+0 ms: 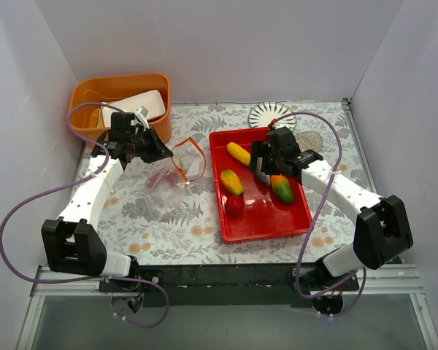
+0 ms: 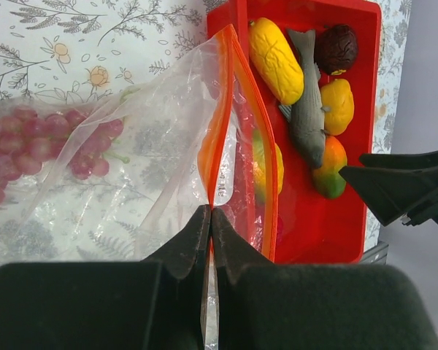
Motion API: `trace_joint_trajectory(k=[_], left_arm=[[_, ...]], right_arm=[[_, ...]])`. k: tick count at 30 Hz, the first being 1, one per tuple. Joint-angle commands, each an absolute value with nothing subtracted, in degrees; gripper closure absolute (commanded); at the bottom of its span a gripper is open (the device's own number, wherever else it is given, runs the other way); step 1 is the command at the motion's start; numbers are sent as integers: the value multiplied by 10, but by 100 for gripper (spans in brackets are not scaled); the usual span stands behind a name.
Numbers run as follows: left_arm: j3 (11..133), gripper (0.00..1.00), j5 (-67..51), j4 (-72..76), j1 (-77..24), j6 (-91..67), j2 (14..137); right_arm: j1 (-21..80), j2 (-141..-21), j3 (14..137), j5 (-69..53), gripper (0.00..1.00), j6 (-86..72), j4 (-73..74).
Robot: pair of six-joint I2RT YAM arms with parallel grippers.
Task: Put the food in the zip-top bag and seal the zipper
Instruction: Pick up the fake fish from the bin.
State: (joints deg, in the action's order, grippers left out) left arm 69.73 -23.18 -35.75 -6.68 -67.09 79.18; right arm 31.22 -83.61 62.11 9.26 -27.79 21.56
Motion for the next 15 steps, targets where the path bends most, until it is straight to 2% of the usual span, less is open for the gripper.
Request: trace_joint_trajectory(k=[1,3,7,10,15], left_arm=[[677,100,-238,-339,-70,-679,756],[672,100,-239,-338,-71,-682,752],[660,100,-237,-340,-72,-686,741],[656,100,-232,-344,-72,-686,732],[657,100,-225,-354,-72,-684,727]], right_arm=[[299,-838,637,68,3,-233,206],[284,-870,651,63,6,-229,221],[243,-916,655,5,26,-236,220],[215,-932,633,-53,31,-257,171],[209,-961,637,-51,31,-272,155]])
